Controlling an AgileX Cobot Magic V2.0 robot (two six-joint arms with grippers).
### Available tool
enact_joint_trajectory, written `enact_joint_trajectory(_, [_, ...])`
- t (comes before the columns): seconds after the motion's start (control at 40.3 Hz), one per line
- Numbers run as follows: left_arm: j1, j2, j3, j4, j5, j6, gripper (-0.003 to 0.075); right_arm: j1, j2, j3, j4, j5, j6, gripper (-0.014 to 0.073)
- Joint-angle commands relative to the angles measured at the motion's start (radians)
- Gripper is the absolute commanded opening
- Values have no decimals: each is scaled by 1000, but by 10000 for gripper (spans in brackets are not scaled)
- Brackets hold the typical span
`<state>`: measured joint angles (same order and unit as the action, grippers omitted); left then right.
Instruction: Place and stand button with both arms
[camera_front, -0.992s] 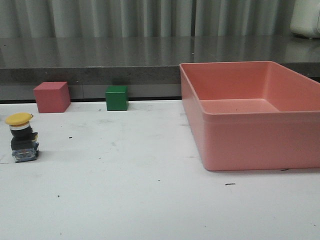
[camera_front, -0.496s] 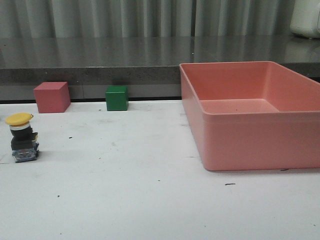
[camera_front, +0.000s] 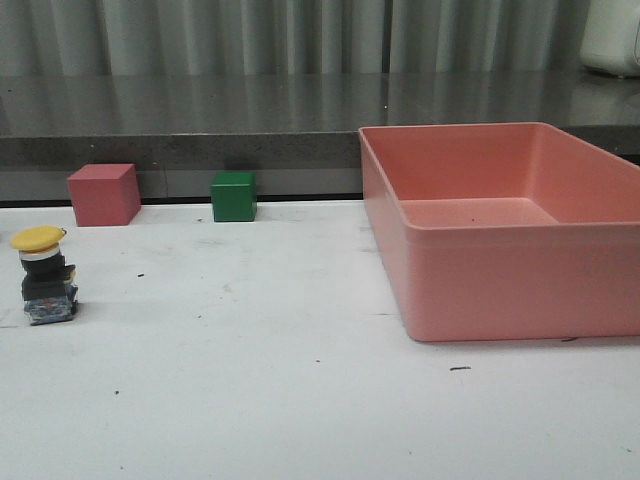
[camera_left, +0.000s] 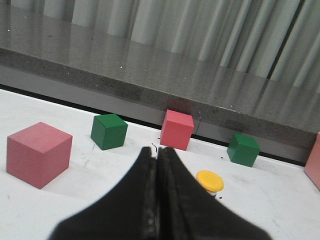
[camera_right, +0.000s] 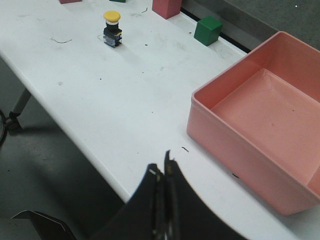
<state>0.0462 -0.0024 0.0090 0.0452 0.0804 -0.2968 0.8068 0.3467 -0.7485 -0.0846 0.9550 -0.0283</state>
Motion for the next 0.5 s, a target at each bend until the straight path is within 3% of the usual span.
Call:
enact_joint_trajectory(0.0, [0, -25, 14, 9, -86, -8, -20, -4, 10, -21, -5, -72, -10, -68])
enact_joint_trajectory(0.347, [0, -25, 14, 12, -80, -6, -20, -4, 10, -21, -5, -72, -10, -68])
enact_joint_trajectory(0.471, [0, -25, 16, -13, -93, 111, -20, -4, 10, -21, -5, -72, -10, -68])
